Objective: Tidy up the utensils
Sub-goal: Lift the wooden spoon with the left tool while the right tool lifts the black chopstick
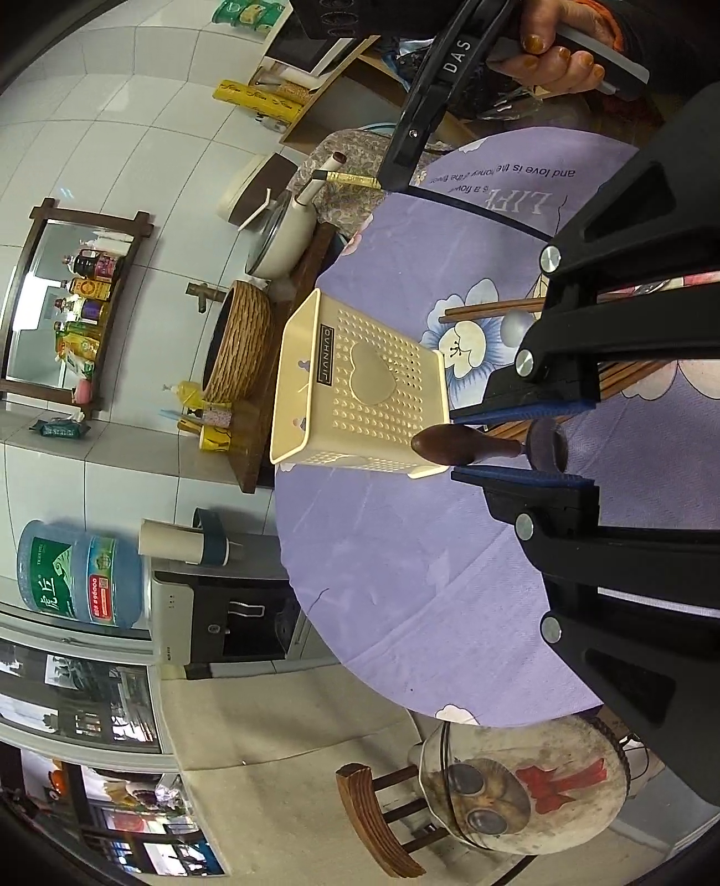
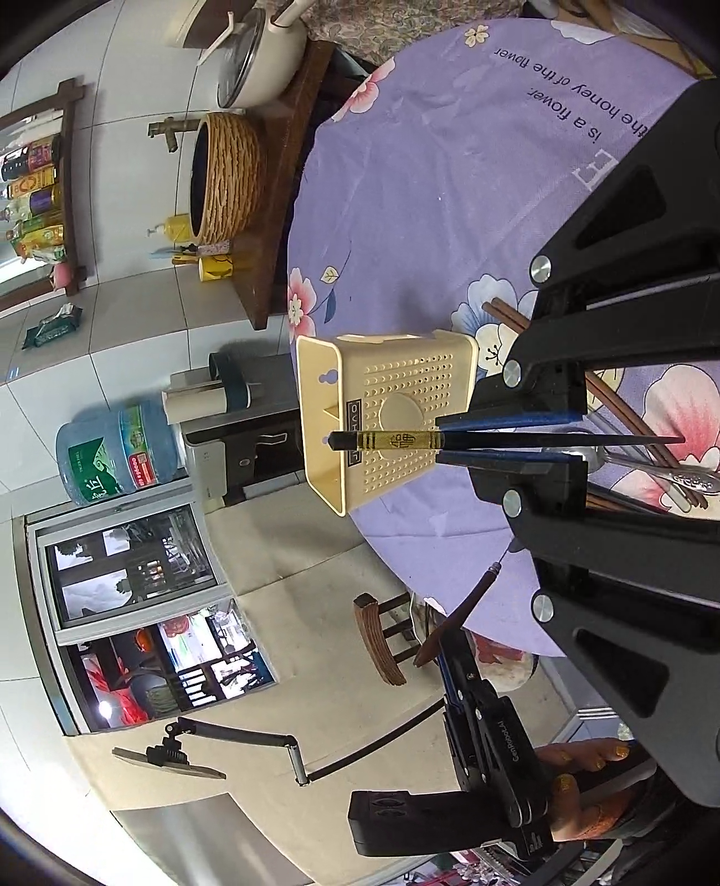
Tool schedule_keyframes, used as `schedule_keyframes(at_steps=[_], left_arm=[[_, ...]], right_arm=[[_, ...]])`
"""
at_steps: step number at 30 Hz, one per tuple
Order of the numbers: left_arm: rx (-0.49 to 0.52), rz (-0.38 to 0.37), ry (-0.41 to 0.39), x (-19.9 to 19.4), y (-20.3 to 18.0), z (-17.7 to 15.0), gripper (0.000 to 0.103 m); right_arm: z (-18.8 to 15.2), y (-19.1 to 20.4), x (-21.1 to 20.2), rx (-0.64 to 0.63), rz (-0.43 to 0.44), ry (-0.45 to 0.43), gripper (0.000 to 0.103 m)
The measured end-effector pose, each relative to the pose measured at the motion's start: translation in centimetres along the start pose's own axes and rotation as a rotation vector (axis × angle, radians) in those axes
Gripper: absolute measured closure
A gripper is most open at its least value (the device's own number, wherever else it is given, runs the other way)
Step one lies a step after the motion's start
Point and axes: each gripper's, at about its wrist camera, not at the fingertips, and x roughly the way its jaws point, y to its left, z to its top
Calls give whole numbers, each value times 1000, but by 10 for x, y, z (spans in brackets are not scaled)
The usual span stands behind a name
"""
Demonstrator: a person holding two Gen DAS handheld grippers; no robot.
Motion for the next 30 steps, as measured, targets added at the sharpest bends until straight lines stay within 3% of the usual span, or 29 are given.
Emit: schedule_keyframes(at_steps=[19, 26, 30], left_arm=[[29, -7, -58, -11, -2, 22, 88], [47, -47, -81, -16, -7, 50, 88], [51, -82, -108, -24, -11, 84, 88]], right_arm=[[22, 12, -5, -40, 35, -25, 96], [45, 19, -4, -51, 68, -37, 96], [79, 24, -8, -52, 82, -70, 96]])
